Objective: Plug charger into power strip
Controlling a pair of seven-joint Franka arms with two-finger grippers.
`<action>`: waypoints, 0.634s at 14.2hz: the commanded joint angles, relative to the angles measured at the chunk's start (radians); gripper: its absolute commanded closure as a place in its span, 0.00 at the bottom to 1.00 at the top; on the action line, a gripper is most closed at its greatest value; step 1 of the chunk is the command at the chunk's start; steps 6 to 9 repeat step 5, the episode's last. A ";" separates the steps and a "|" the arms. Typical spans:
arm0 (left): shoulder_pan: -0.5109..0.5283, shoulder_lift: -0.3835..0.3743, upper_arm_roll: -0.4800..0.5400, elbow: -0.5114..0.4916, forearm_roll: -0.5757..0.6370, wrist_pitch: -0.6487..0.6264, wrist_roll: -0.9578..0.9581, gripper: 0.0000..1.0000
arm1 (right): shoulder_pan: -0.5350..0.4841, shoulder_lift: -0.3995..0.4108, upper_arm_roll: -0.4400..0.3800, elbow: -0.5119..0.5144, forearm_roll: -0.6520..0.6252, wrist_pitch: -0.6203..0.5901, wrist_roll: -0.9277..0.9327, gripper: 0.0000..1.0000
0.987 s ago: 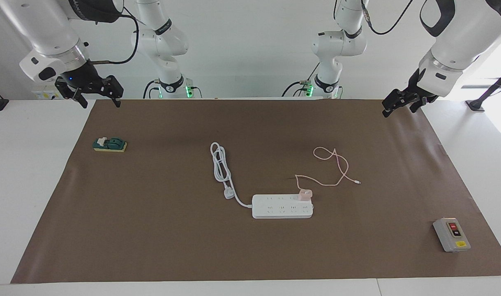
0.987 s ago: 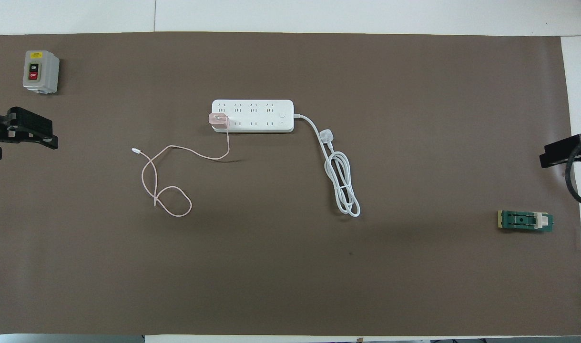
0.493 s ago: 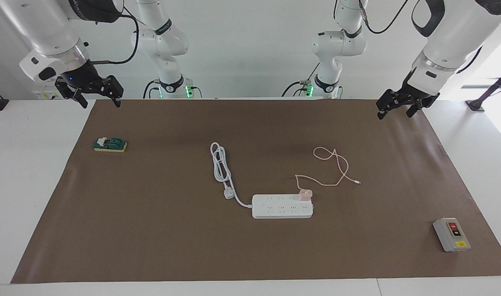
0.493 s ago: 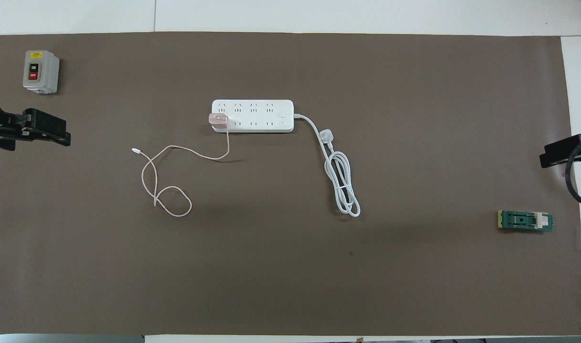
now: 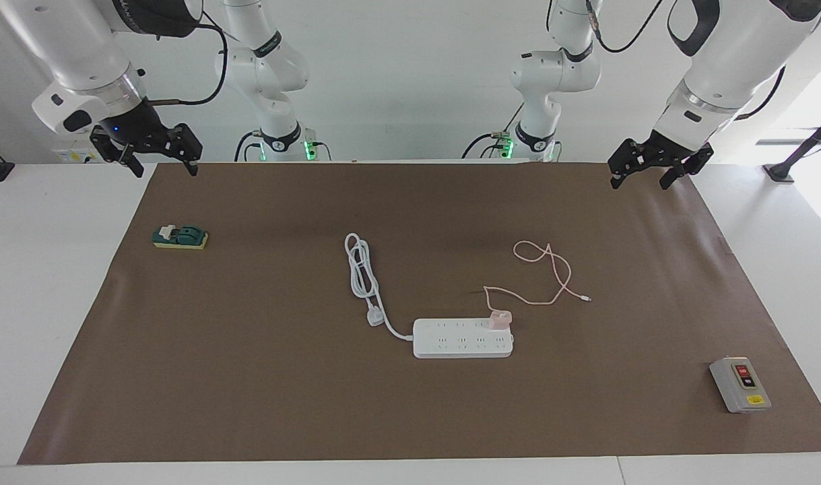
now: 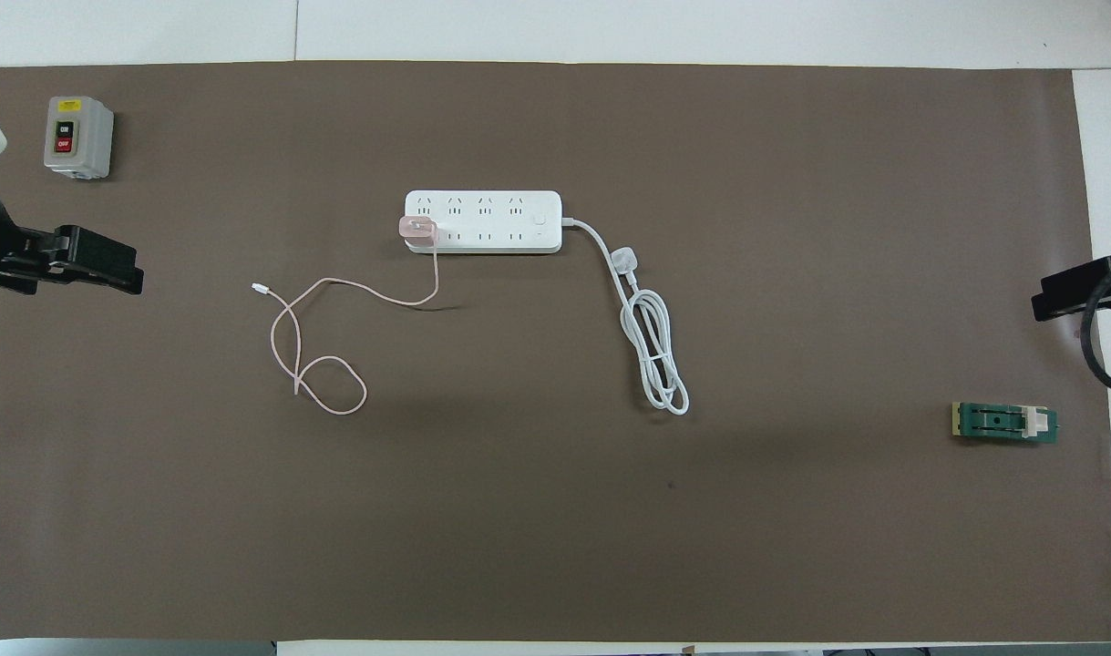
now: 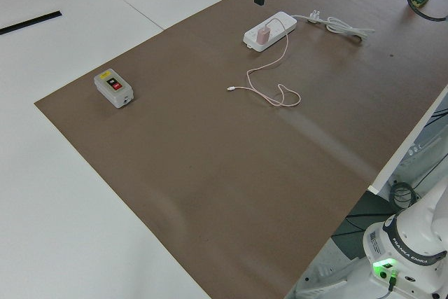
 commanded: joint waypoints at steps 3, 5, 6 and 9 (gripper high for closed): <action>0.010 -0.027 -0.001 -0.032 -0.005 -0.007 0.016 0.00 | -0.014 -0.020 0.012 -0.021 -0.010 0.004 0.009 0.00; 0.010 -0.026 -0.001 -0.029 -0.005 -0.007 0.017 0.00 | -0.014 -0.020 0.012 -0.021 -0.010 0.004 0.009 0.00; 0.010 -0.026 -0.001 -0.029 -0.005 -0.007 0.017 0.00 | -0.014 -0.020 0.012 -0.021 -0.010 0.004 0.009 0.00; 0.010 -0.026 -0.001 -0.029 -0.005 -0.007 0.017 0.00 | -0.014 -0.020 0.012 -0.021 -0.010 0.004 0.009 0.00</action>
